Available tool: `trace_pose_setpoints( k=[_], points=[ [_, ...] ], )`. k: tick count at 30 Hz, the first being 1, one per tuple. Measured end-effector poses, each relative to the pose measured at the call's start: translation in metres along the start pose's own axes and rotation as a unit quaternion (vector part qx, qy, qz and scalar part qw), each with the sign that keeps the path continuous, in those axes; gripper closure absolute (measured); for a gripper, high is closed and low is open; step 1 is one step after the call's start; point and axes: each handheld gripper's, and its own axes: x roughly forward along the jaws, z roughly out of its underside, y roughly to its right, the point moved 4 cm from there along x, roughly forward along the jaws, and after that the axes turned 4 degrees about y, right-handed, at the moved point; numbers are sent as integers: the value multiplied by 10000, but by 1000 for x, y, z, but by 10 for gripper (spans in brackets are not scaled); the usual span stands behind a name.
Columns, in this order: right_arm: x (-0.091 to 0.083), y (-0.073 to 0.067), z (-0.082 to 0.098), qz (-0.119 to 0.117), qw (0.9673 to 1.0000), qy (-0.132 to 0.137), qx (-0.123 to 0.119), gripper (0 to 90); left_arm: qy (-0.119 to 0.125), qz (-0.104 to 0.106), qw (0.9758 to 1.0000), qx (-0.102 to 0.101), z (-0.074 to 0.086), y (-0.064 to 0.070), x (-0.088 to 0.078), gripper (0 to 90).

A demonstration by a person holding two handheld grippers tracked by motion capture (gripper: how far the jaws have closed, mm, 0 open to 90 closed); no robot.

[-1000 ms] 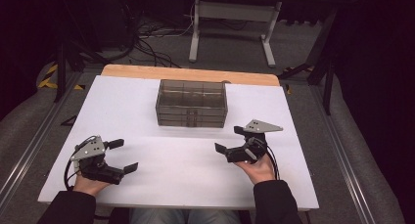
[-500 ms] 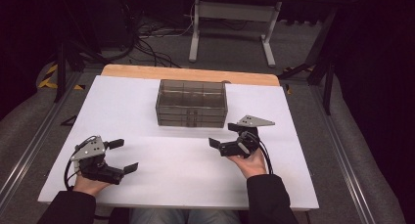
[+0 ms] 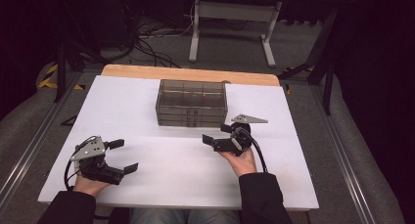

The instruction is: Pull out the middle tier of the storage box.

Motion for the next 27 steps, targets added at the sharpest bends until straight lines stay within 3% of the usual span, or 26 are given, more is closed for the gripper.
trace_pose_setpoints(
  k=[3, 11, 17, 24, 27],
  points=[
    [3, 0, 1, -22, 10000, -9, 32, 14, -1, -4, 10000, 13, 0, 0, 0, 5],
    [21, -4, 0, -184, 9984, 178, 498, 28, 31, 61, 10000, -64, 0, 1, 0, 5],
    [28, -3, -2, -115, 9970, 368, 677, 37, 36, 70, 10000, -51, 0, 1, 0, 5],
    [35, 0, -3, -101, 9917, 534, 1168, 41, 66, 34, 10000, -23, -1, -1, -2, 5],
    [37, 3, -3, -119, 9867, 653, 1487, 47, 61, 25, 10000, -8, -1, -1, -2, 5]
  ],
)
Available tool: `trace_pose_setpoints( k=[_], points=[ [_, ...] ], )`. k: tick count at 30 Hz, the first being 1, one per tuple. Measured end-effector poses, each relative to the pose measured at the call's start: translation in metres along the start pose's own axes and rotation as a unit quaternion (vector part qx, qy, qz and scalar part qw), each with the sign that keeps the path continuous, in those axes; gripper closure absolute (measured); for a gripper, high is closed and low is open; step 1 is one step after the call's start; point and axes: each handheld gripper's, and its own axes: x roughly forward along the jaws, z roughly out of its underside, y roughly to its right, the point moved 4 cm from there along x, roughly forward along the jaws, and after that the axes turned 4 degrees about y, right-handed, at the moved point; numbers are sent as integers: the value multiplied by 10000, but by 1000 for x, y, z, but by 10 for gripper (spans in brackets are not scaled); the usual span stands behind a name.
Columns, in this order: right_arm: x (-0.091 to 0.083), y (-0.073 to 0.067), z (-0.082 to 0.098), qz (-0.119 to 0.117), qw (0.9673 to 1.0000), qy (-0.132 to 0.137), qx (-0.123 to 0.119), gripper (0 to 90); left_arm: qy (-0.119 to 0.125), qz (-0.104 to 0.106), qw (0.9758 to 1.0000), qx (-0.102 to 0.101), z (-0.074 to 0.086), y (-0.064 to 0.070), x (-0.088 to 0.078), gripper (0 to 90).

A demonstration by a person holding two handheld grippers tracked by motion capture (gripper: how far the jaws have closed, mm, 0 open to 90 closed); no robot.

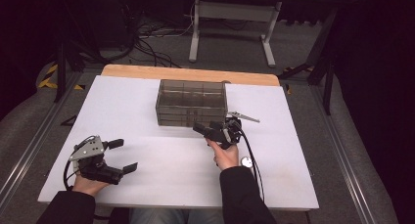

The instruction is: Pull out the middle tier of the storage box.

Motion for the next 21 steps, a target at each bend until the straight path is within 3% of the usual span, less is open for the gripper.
trace_pose_setpoints(
  k=[4, 6, 11, 14, 18, 21],
  points=[
    [2, 1, 0, -33, 9998, 74, 204, 48, 8, 4, 10000, -1, 0, 0, 0, 5],
    [3, 2, 0, -44, 9994, 104, 342, 48, 19, 24, 10000, -94, 0, 1, -1, 5],
    [6, 4, 0, -68, 9973, 195, 699, 52, 15, 15, 10000, -54, 0, 0, -1, 5],
    [10, 6, 0, -51, 9945, 260, 1015, 59, 2, 26, 10000, -48, 0, 0, -1, 5],
    [13, 6, 1, -42, 9917, 339, 1242, 70, 4, 19, 10000, -46, 0, 0, -1, 5],
    [16, 6, 2, -52, 9871, 454, 1533, 78, 2, 24, 10000, -44, 0, 0, -1, 5]
  ],
)
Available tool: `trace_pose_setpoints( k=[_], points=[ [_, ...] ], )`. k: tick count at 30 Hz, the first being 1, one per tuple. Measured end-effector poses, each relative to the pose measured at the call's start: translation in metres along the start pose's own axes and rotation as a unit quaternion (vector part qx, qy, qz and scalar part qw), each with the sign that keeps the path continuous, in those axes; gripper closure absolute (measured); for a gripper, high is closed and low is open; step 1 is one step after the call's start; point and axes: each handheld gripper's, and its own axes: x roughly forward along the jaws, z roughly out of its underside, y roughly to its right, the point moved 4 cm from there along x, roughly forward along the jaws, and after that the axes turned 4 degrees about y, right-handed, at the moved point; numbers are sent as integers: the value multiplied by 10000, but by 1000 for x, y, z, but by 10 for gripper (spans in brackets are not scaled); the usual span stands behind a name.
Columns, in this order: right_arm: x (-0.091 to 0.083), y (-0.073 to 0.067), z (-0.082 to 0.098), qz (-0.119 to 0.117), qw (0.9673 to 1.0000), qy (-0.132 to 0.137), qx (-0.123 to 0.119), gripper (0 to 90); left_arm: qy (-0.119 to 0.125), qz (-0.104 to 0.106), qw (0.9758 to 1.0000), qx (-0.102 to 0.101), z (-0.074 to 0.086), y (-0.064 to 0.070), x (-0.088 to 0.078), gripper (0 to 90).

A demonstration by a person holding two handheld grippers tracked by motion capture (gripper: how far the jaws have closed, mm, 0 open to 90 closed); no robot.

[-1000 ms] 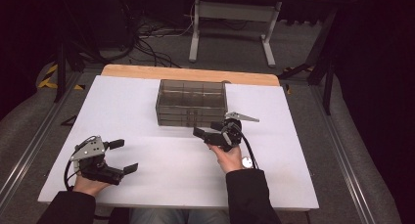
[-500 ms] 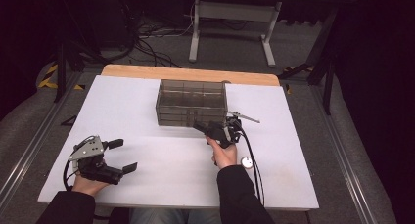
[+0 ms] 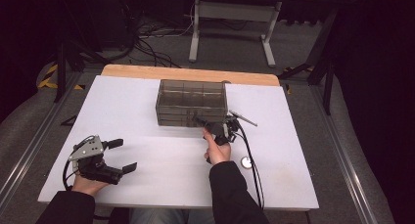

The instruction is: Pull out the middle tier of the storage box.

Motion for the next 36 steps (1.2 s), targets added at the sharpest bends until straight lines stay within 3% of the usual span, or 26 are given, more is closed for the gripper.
trace_pose_setpoints(
  k=[8, 17, 25, 32, 36],
  points=[
    [3, -2, 2, 34, 9988, 204, 445, 192, 7, 4, 10000, 9, 0, 0, 0, 5],
    [7, 1, 8, 226, 9945, 356, 958, 357, 49, 4, 10000, 31, 0, 0, 1, 4],
    [10, 4, 13, 406, 9915, 317, 1196, 475, 158, -99, 9998, 53, -1, 0, 2, 0],
    [13, 10, 17, 556, 9890, 310, 1336, 516, 223, -148, 9996, 87, -1, 1, 2, 0],
    [15, 15, 19, 614, 9858, 349, 1526, 552, 248, -124, 9996, 89, 0, 2, 3, 0]
  ],
)
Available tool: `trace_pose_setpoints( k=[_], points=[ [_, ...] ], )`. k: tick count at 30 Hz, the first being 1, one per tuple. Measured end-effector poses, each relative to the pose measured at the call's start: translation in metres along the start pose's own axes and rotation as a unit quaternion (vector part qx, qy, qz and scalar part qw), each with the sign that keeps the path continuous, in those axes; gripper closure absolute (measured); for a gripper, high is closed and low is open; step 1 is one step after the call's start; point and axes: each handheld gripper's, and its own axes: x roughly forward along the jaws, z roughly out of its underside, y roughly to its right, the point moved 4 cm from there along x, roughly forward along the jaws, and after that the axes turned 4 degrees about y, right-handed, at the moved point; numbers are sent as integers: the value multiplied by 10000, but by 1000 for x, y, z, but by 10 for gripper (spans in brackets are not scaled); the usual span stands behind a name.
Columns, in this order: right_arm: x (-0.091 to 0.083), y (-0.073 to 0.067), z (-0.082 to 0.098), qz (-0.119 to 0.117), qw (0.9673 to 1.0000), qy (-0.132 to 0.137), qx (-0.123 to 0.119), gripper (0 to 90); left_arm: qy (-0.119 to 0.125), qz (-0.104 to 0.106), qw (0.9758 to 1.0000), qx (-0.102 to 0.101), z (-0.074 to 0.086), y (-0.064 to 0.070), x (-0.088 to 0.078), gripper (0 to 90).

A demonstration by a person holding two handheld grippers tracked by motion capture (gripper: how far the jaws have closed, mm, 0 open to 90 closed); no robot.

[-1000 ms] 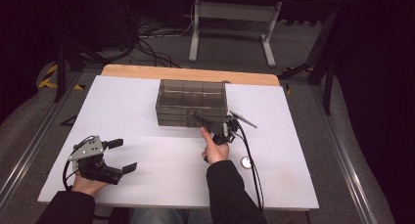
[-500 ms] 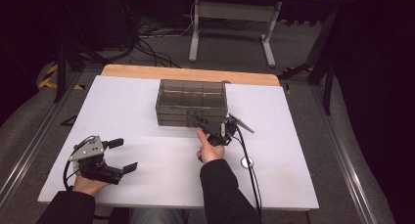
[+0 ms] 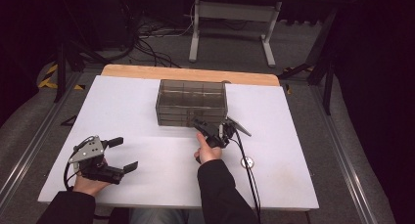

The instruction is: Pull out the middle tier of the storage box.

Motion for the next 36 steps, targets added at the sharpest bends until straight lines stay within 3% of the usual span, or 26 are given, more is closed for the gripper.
trace_pose_setpoints(
  k=[16, 36],
  points=[
    [10, 10, 5, -123, 9988, 156, 438, 684, 12, 32, 10000, 14, 0, 0, 0, 0],
    [14, 14, 4, -303, 9977, 332, 499, 796, -23, 79, 9999, 58, 0, 0, 1, 0]
  ],
)
